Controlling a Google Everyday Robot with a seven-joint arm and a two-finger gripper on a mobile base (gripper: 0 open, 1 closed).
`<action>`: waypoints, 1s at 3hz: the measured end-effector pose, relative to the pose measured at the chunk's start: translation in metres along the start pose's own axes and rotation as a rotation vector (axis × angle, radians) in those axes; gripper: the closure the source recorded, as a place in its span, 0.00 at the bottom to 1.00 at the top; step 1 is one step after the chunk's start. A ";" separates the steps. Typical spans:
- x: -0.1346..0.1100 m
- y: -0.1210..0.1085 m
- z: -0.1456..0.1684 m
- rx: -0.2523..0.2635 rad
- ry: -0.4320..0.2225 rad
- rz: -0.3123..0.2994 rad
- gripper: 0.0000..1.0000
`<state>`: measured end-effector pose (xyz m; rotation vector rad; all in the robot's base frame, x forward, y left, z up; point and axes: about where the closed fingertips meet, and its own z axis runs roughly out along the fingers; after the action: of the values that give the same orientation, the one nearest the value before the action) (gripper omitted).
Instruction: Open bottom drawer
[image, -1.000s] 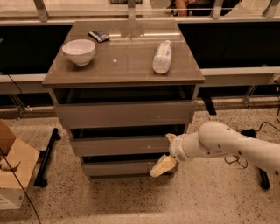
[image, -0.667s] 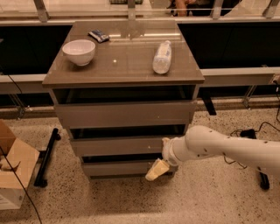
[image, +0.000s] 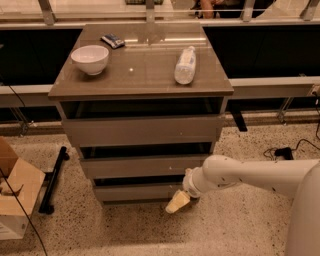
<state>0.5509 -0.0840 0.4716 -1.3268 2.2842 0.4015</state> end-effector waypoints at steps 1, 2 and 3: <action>0.032 -0.018 0.030 -0.008 -0.035 0.065 0.00; 0.063 -0.041 0.062 -0.003 -0.103 0.139 0.00; 0.096 -0.071 0.103 -0.002 -0.163 0.219 0.00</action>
Offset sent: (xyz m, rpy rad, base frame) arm 0.0471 -0.0693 -0.1505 0.2326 0.0146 -0.2191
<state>0.5974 -0.1417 0.3324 -1.0079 2.2965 0.5631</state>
